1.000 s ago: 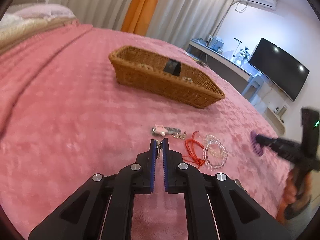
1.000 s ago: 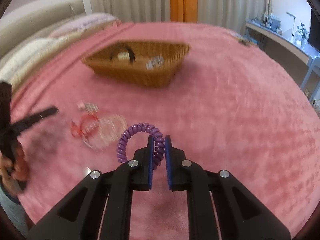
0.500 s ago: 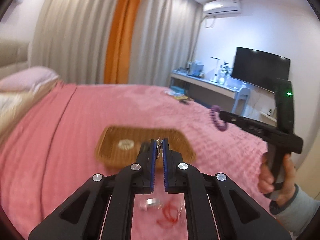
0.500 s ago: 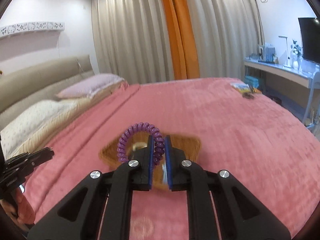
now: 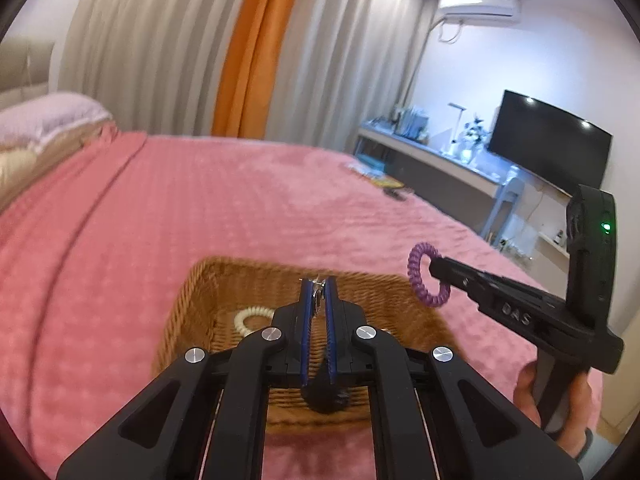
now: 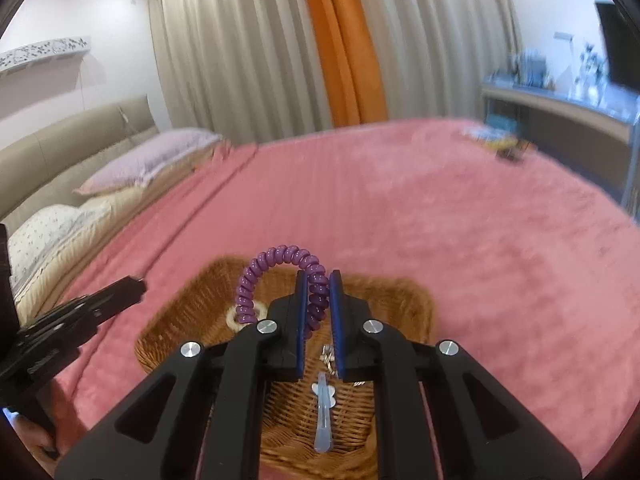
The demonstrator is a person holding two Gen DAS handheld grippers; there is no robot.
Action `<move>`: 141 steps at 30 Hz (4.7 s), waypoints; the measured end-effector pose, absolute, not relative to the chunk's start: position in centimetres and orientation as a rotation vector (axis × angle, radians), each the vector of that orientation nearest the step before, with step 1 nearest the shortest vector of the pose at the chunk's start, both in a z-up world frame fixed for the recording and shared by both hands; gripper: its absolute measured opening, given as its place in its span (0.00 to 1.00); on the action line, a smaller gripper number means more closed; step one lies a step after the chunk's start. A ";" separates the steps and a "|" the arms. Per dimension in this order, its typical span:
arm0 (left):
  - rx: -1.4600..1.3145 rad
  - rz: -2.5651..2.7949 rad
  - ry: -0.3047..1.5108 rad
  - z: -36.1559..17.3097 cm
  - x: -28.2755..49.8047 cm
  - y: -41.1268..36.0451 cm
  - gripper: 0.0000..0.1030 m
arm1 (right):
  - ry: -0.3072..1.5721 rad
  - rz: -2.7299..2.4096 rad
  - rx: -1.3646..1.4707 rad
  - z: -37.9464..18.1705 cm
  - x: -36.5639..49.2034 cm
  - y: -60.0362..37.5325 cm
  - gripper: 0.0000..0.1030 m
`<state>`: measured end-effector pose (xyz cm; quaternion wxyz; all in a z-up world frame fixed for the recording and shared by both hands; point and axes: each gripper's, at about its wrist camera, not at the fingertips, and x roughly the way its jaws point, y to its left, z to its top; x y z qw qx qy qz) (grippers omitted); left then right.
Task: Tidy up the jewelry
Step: 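Carry the purple hair tie and ring to the basket and release both, then move both tools back toward the bead bracelets on the bed, then grasp the red string bracelet with the left tool while the right tool grasps a clear bead bracelet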
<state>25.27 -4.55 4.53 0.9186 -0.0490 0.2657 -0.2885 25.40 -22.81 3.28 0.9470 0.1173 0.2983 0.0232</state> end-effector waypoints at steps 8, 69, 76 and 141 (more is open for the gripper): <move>-0.143 -0.589 0.687 -0.2 28.8 -4.6 0.04 | 0.759 0.030 0.200 -1.0 27.7 -22.3 0.09; -0.186 -0.625 0.902 -7.2 10.4 -4.1 0.24 | 0.870 0.259 0.008 -5.7 7.8 -15.3 0.22; -0.192 -0.614 0.914 -7.5 10.6 -3.8 0.10 | 0.869 0.250 0.027 -5.8 7.9 -15.7 0.22; -0.181 -0.625 0.816 -6.7 9.1 -3.4 0.02 | 0.870 0.074 -0.009 -5.6 4.7 -19.8 0.06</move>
